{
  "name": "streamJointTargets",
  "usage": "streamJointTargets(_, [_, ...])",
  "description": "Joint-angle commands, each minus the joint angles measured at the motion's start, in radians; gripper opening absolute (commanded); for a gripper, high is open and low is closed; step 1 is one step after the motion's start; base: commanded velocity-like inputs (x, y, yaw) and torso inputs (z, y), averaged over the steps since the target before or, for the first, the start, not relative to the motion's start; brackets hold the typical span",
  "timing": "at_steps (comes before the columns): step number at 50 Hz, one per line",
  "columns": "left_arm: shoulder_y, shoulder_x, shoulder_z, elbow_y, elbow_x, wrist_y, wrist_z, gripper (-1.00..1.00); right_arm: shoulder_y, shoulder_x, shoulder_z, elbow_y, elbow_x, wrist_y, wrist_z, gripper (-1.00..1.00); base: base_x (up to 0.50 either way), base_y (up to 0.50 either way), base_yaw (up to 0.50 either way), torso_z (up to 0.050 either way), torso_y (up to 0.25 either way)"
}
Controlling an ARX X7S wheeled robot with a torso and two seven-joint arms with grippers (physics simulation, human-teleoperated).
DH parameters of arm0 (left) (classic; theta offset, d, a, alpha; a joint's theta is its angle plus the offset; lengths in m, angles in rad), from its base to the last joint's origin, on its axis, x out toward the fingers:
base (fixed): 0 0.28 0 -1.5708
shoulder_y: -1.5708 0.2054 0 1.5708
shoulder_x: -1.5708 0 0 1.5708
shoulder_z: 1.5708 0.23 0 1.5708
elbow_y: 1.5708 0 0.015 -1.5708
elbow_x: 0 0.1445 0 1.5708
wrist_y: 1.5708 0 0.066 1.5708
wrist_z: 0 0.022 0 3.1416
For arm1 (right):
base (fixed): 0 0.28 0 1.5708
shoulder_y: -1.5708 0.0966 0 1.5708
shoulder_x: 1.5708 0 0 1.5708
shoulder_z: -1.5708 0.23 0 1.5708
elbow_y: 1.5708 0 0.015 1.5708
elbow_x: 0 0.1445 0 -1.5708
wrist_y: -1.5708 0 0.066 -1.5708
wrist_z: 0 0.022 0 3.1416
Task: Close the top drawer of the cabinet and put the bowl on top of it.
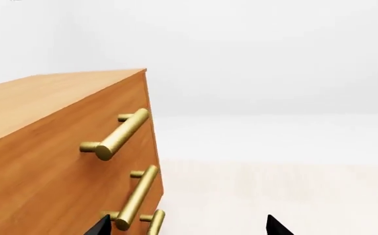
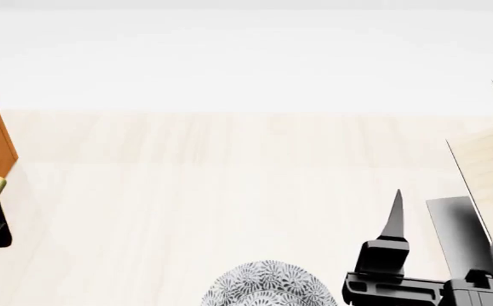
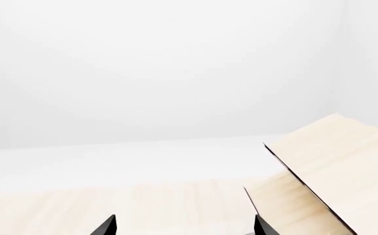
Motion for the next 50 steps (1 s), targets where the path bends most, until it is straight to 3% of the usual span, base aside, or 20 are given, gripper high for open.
streamJointTargets(1, [0.073,0.03,-0.075,0.225,-0.133,-0.114,-0.037,1.0,-0.033,-0.007,-0.021,-0.009,-0.041,-0.027,-0.017,1.0,0.0,0.0,0.0,0.0,0.0])
streamJointTargets(8, [0.152,0.031,-0.116,0.29,-0.17,-0.1,-0.029,1.0,-0.089,-0.017,-0.038,-0.043,-0.075,-0.051,-0.029,1.0,0.0,0.0,0.0,0.0,0.0])
streamJointTargets(13, [0.215,0.017,-0.081,0.309,-0.142,-0.058,-0.009,1.0,-0.089,-0.012,-0.042,-0.045,-0.07,-0.05,-0.026,1.0,0.0,0.0,0.0,0.0,0.0])
streamJointTargets(23, [0.183,0.015,-0.103,0.31,-0.192,-0.084,-0.021,1.0,-0.09,-0.006,-0.04,-0.024,-0.08,-0.066,-0.039,1.0,0.0,0.0,0.0,0.0,0.0])
streamJointTargets(38, [-0.133,0.037,-0.17,0.1,-0.505,-0.302,-0.022,1.0,-0.1,0.009,-0.024,-0.024,-0.069,-0.076,-0.04,1.0,0.0,0.0,0.0,0.0,0.0])
streamJointTargets(50, [-0.351,0.048,-0.051,-0.099,-0.564,-0.398,-0.001,1.0,-0.102,0.006,-0.049,-0.017,-0.095,-0.085,-0.04,1.0,0.0,0.0,0.0,0.0,0.0])
